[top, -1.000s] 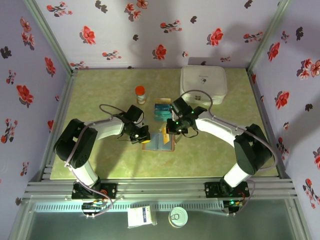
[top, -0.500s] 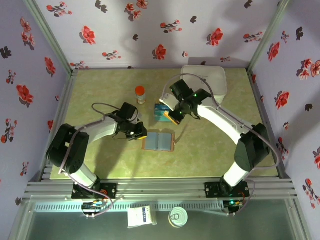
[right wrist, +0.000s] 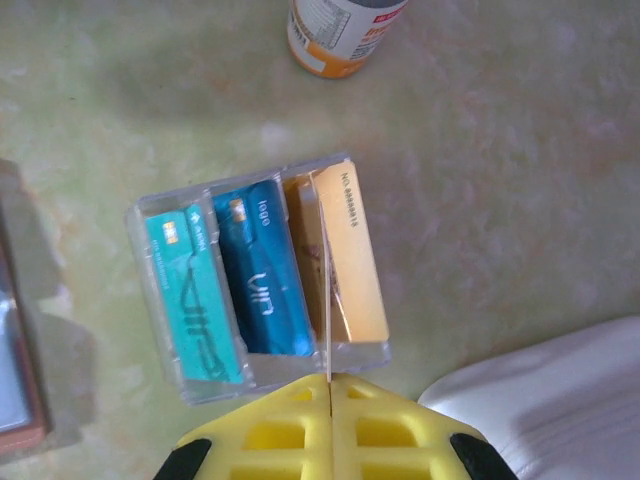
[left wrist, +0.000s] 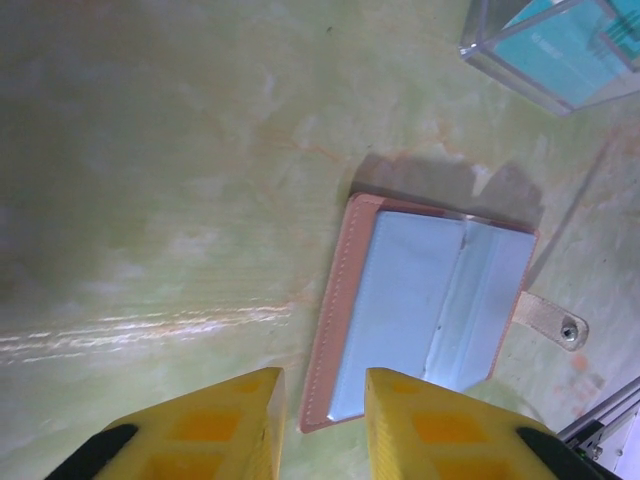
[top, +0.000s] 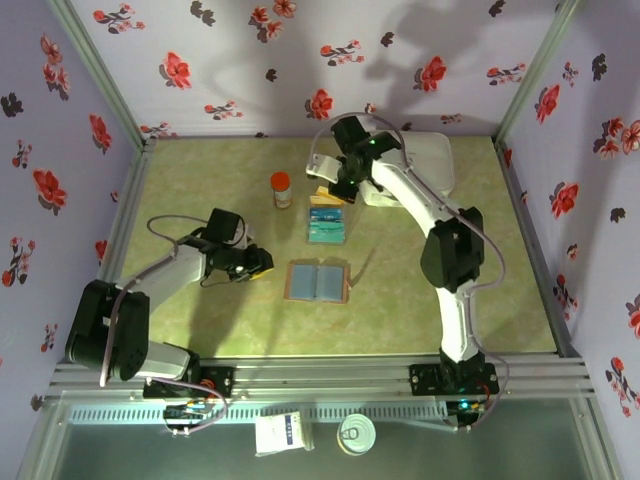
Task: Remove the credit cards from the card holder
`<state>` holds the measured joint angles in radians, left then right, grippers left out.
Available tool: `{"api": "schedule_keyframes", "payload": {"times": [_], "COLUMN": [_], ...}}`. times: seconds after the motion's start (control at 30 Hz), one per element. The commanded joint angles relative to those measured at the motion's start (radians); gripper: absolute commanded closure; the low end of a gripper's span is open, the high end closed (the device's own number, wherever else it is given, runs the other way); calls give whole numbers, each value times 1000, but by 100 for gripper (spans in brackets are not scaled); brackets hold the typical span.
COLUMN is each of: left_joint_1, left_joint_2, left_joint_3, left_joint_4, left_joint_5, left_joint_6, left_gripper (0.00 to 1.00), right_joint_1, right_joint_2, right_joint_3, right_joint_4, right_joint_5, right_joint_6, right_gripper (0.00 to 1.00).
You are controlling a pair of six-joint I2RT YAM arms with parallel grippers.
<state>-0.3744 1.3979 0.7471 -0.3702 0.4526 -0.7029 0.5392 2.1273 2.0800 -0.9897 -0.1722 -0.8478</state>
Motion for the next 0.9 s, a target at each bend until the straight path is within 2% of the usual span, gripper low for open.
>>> {"api": "schedule_keyframes", "payload": {"times": [0.0,0.13,0.47,0.6,0.7,0.8,0.87], "left_joint_1": [17,32,64,69,71,79,86], "left_joint_2": [-21,-30,-42,-47,-67,-86,-95], "left_joint_3": [-21,-26,-31,-12,11,36,53], "left_joint_4": [-34,-42,-52,-80,-112,-148,-156], "left_joint_5": [-4,-4,-7,-32,-89,-175,-228], "left_joint_6": [24,25,33,48,64,85,98], "left_gripper": [73,72,69,49,38,28,20], "right_joint_1": [-10,-17,-28,-34,-43,-51,-54], "right_joint_2": [78,147,201,191,145,52,-22], "right_joint_3": [109,177,181,179,139,-4,-114], "right_joint_4": [-98,-117,-69,-31,24,145,238], "right_joint_5": [-49,-49,-54,-31,-15,6,28], "right_joint_6": [-74,-96,-115,-78,-35,26,71], "right_gripper": [100,100,99,67,61,54,45]}}
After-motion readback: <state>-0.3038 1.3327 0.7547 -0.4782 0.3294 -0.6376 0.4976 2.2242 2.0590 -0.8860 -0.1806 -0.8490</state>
